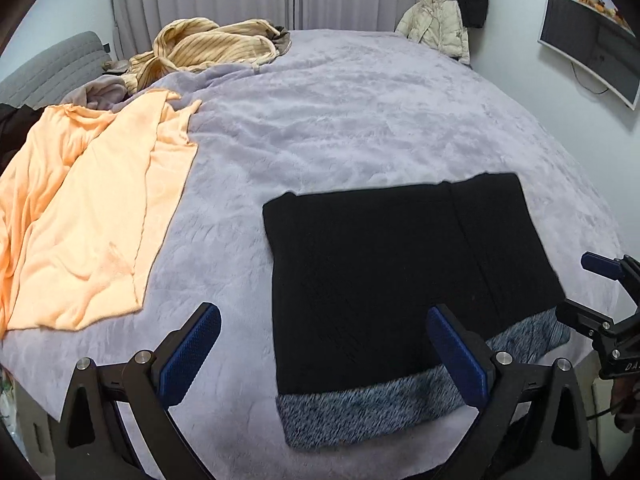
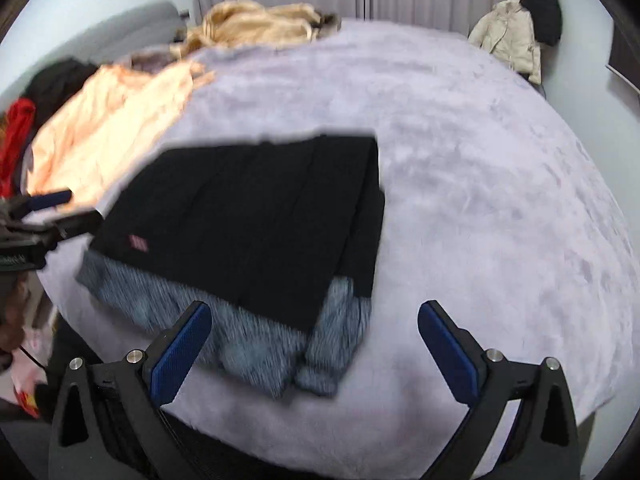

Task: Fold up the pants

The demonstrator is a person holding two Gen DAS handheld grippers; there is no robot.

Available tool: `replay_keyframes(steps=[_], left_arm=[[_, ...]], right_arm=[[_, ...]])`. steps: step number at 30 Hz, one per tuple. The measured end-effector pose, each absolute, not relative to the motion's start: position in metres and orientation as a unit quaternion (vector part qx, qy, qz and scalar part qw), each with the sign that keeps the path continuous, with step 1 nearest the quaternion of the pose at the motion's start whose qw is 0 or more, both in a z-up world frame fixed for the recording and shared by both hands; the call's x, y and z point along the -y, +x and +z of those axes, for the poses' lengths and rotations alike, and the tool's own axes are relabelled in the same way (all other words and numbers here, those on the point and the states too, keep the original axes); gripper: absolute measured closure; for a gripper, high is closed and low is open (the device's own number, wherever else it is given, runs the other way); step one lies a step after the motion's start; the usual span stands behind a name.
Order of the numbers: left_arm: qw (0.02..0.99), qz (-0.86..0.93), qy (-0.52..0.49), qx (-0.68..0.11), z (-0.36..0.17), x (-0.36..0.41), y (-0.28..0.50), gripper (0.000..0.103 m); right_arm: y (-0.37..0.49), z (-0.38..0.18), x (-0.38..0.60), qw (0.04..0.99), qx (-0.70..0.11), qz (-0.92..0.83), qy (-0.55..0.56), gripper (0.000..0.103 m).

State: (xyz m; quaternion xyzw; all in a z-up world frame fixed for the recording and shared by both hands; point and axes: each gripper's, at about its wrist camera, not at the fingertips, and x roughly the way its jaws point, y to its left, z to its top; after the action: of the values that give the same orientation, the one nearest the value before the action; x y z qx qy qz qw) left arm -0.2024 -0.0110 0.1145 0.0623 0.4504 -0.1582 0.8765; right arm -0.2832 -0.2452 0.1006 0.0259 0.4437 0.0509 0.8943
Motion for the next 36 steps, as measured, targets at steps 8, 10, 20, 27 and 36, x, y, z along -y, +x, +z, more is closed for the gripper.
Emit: replay_keyframes(steps=[8,10,20,27,36], left_arm=[[0.847,-0.085,0.039,-0.523,0.079,0.043,-0.087,0.000],[0.829,-0.077,0.041,-0.553,0.061,0.042,-0.084,0.000],[0.863,-0.139,0.025,-0.485,0.073,0.012,-0.208,0.000],[0.861,-0.176,0.057,-0.473,0.092,-0.003,-0.225,0.000],[0.800,-0.201,-0.057,-0.562,0.055,-0.015,-0.145,0.000]], right_arm=[[-0.170,0.100,0.209,0.899,-0.423,0.111,-0.005,0.000],[-0.149,0.078,0.209,0.876,-0.470,0.109,0.010,0.000],[-0.270,0.067,0.199,0.882,-0.458,0.098,-0.048,0.000],[-0.300,0.079,0.229,0.885,-0.457,0.087,-0.003,0.000],[-0.244,0.044,0.315,0.830,-0.491,0.089,0.251,0.000]])
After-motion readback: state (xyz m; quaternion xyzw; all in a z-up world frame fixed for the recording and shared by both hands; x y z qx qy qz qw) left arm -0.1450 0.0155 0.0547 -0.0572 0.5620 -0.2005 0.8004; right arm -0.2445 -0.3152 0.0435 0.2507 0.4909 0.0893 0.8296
